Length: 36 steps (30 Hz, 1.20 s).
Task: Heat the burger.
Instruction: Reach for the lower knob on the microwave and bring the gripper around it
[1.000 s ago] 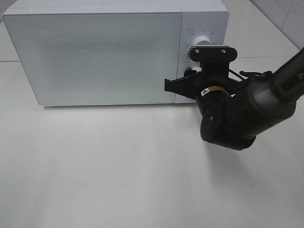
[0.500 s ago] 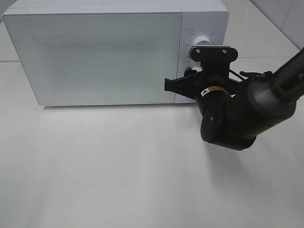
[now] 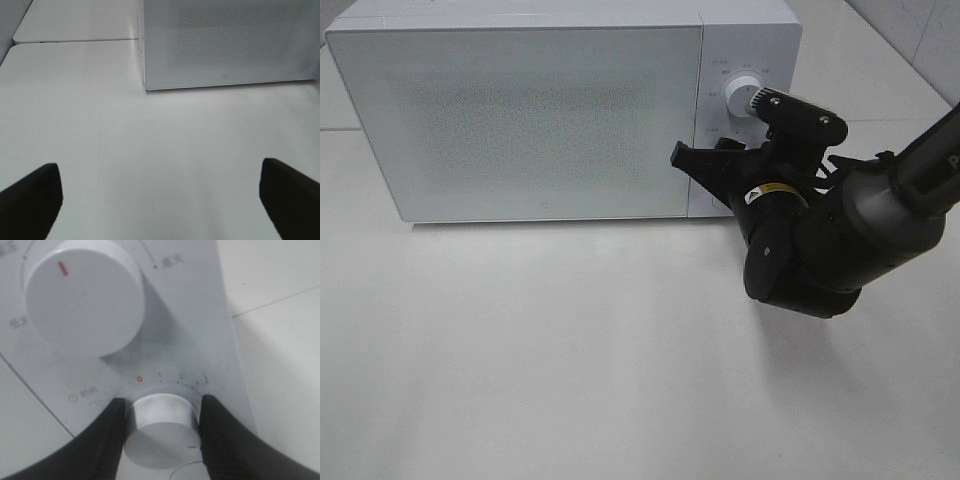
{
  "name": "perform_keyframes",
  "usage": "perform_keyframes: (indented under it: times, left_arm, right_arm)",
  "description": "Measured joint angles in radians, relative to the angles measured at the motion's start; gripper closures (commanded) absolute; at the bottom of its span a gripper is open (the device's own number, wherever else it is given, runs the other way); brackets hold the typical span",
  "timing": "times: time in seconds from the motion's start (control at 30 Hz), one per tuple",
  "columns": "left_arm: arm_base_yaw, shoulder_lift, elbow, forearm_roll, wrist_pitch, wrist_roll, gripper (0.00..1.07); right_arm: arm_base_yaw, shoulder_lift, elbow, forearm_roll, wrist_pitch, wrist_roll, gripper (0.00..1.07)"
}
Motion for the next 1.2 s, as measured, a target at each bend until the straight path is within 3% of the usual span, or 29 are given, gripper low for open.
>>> perform_keyframes:
  times: [0.17, 0.23, 0.33, 0.73, 1.2]
  left_arm:
    - [0.0, 0.0, 0.0, 0.0, 0.0, 0.0, 0.06]
    - [0.0, 0.0, 0.0, 0.0, 0.0, 0.0, 0.06]
    - [0.0, 0.0, 0.0, 0.0, 0.0, 0.0, 0.06]
    - [0.0, 0.0, 0.0, 0.0, 0.0, 0.0, 0.06]
    - [0.0, 0.0, 0.0, 0.0, 0.0, 0.0, 0.06]
  right_arm:
    - [0.0, 0.0, 0.003, 0.0, 0.002, 0.211, 1.07]
    - [-0.001, 0.0, 0.007, -0.007, 0.002, 0.443, 1.07]
    - [-0.005, 0.001, 0.012, -0.021, 0.002, 0.601, 1.07]
    - [-0.006, 0.007, 0.016, -0.033, -0.007, 1.135, 1.07]
    - [-0.006, 0.013, 0.017, -0.041, -0.023, 1.39, 1.07]
